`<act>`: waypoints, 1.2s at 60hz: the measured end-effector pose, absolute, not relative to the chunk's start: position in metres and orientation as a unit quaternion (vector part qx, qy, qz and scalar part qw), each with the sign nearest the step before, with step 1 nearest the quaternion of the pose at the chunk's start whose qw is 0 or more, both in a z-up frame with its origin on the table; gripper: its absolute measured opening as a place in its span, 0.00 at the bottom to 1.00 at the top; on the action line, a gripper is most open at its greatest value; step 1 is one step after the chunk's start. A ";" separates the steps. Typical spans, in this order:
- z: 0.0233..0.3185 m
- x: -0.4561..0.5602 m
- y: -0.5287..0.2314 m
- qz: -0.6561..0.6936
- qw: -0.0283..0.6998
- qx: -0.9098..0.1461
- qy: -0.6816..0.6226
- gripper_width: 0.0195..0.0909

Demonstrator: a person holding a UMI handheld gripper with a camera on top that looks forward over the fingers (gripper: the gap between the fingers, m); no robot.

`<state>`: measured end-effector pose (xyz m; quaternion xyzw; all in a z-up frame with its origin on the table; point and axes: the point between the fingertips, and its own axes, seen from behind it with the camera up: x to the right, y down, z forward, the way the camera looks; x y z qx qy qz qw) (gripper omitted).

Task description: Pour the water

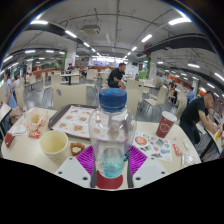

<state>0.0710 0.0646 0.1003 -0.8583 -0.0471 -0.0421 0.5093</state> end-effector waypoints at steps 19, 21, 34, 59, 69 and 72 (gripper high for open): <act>0.051 0.080 0.055 -0.006 0.499 -0.867 0.003 0.40; 0.053 0.079 0.055 -0.006 0.500 -0.866 0.003 0.43; 0.048 0.086 0.033 -0.023 0.442 -0.897 0.006 0.90; 0.149 0.049 -0.105 -0.034 0.388 -0.921 -0.008 0.91; 0.168 0.038 -0.134 -0.026 0.393 -0.919 -0.007 0.92; 0.170 0.039 -0.138 -0.030 0.394 -0.919 -0.006 0.92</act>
